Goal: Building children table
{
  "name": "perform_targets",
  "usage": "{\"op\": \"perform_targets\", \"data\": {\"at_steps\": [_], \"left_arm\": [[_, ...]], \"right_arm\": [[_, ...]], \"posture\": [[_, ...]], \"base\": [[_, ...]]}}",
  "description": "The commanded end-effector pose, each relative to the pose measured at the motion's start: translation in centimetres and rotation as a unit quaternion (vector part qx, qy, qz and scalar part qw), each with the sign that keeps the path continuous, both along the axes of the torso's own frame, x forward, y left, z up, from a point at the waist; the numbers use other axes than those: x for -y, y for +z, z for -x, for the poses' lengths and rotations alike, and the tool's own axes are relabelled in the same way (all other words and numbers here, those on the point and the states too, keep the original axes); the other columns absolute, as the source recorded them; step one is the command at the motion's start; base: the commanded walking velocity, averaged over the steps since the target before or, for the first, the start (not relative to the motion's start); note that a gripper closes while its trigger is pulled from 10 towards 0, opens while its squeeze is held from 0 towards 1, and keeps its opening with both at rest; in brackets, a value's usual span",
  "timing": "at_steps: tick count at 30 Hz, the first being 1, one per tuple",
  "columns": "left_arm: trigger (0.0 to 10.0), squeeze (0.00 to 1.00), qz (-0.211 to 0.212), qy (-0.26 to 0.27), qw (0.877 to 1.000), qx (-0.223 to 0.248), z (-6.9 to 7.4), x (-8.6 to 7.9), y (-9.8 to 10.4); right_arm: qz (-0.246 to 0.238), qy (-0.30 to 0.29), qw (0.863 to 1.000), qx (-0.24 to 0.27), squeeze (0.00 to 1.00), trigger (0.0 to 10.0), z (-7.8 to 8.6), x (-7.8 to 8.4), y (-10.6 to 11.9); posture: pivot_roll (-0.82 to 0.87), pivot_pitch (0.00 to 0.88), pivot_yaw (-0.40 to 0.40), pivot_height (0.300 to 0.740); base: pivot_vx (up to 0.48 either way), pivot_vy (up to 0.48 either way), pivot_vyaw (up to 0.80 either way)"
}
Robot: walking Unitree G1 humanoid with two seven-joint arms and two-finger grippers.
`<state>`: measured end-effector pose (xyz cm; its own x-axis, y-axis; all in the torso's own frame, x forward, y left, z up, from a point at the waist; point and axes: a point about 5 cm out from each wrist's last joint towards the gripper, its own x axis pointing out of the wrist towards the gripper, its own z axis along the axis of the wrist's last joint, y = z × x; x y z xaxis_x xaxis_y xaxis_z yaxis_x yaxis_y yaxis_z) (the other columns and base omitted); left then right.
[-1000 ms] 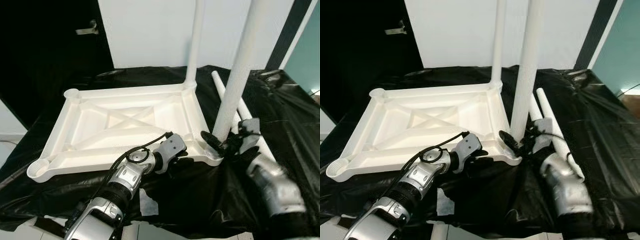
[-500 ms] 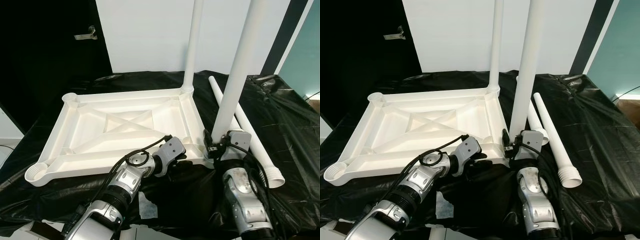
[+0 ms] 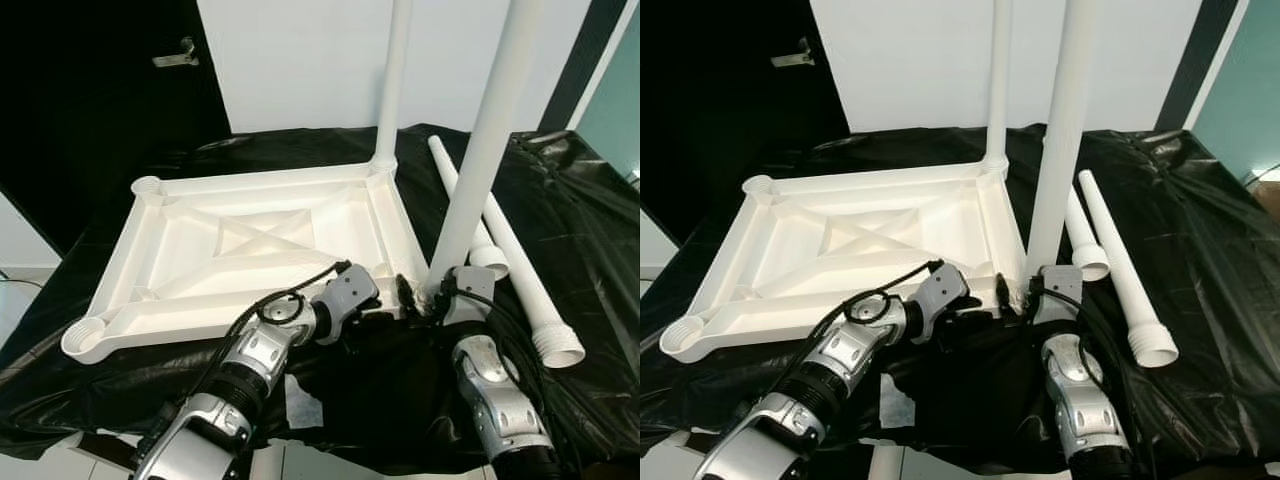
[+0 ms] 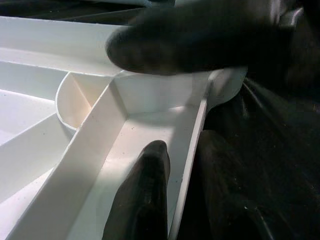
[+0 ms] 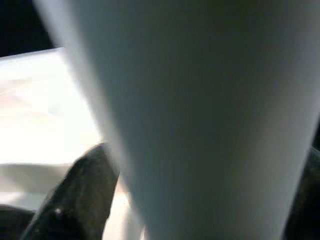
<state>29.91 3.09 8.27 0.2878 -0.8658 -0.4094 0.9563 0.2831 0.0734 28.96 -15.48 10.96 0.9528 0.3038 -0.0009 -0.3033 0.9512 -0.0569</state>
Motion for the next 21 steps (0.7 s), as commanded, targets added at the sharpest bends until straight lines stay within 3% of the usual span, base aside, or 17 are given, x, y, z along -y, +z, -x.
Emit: {"op": "perform_targets", "data": {"at_steps": [1, 2, 8, 11, 14, 15, 16, 17, 21], "left_arm": [[10.0, 0.0, -0.067, -0.022, 0.991, -0.112, 2.8, -0.9, -4.9], [10.0, 0.0, -0.066, -0.021, 0.991, -0.111, 2.7, -0.9, -4.9], [10.0, 0.0, -0.068, -0.02, 0.991, -0.111, 2.7, -1.1, -4.9], [10.0, 0.0, -0.069, -0.019, 0.991, -0.112, 2.9, -1.2, -5.1], [10.0, 0.0, -0.069, -0.019, 0.991, -0.112, 2.9, -1.2, -5.1], [10.0, 0.0, -0.068, -0.019, 0.991, -0.112, 2.9, -1.2, -5.1], [10.0, 0.0, -0.068, -0.019, 0.991, -0.112, 2.9, -1.2, -5.1], [10.0, 0.0, -0.067, -0.02, 0.991, -0.112, 2.9, -1.1, -5.1], [10.0, 0.0, -0.066, -0.021, 0.991, -0.111, 2.8, -0.9, -5.0]], "right_arm": [[0.004, 0.086, 0.996, -0.007, 0.0, 10.0, -0.5, -0.2, 1.2], [0.02, 0.122, 0.992, -0.006, 0.0, 10.0, -0.5, 0.2, 1.6], [0.028, 0.173, 0.984, -0.035, 0.0, 10.0, -0.4, 0.3, 1.6], [0.036, 0.247, 0.965, -0.086, 0.0, 10.0, 0.3, 0.5, 1.1], [0.035, 0.258, 0.961, -0.095, 0.0, 10.0, 0.4, 0.5, 1.1], [0.039, 0.268, 0.958, -0.099, 0.0, 3.5, 0.4, 0.5, 1.2], [0.039, 0.268, 0.958, -0.099, 0.0, 3.5, 0.4, 0.5, 1.2], [0.052, 0.273, 0.955, -0.103, 0.0, 0.0, 0.4, 0.7, 1.1], [0.07, 0.272, 0.954, -0.109, 0.0, 0.0, 0.2, 1.0, 0.9]], "posture": [[-0.07, 0.0, 0.003, 0.74], [-0.07, 0.0, 0.0, 0.74], [-0.07, 0.0, -0.001, 0.74], [-0.06, 0.0, -0.005, 0.74], [-0.06, 0.0, -0.005, 0.74], [-0.06, 0.0, -0.005, 0.74], [-0.06, 0.0, -0.005, 0.74], [-0.06, 0.0, -0.003, 0.74], [-0.06, 0.0, -0.003, 0.74]], "base": [[0.0, 0.0, 0.0], [0.0, 0.0, 0.0], [0.0, 0.0, 0.0], [0.0, 0.0, 0.0], [0.0, 0.0, 0.0], [0.0, 0.0, 0.0], [0.0, 0.0, 0.0], [0.0, 0.0, 0.0], [0.0, 0.0, 0.0]]}}
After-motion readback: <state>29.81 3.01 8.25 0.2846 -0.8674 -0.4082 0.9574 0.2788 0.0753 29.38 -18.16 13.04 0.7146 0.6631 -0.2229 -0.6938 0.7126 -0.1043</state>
